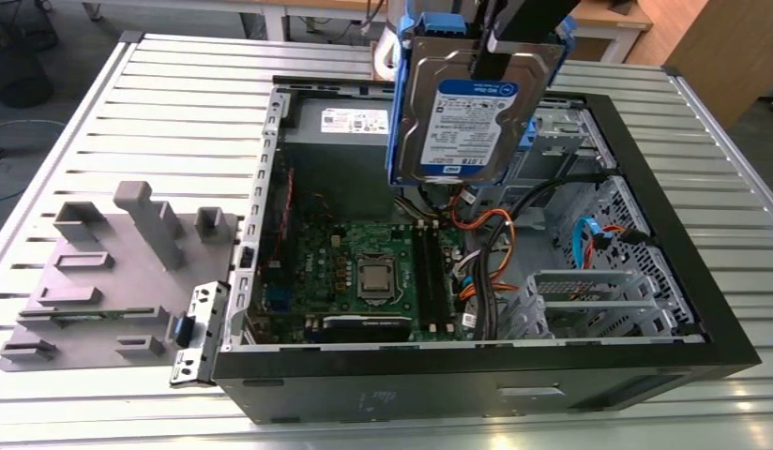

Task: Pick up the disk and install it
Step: 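Pick up the disk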

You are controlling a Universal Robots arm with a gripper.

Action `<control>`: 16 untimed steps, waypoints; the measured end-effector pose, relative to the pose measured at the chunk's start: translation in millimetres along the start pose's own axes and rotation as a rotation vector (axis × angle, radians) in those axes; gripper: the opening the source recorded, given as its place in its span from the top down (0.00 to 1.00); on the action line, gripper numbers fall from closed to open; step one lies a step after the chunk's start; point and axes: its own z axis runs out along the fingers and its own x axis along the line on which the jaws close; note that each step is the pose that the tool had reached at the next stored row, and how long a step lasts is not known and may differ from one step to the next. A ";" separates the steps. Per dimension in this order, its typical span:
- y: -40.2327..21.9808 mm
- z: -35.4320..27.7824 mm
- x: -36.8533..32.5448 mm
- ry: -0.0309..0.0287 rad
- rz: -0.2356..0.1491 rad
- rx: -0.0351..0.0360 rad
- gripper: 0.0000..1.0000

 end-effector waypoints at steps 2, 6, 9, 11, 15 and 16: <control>0.0 -0.1 5.2 -0.0002 0.000 0.0001 0.65; 0.0 -0.4 17.5 -0.0002 0.000 0.0001 0.65; 0.0 -0.7 27.3 0.0000 0.000 0.0000 0.65; -0.1 -0.9 33.5 -0.0001 0.000 0.0001 0.65; -0.1 -1.2 46.0 -0.0002 0.000 0.0001 0.65; -0.1 -1.4 48.8 0.0000 0.000 0.0000 0.65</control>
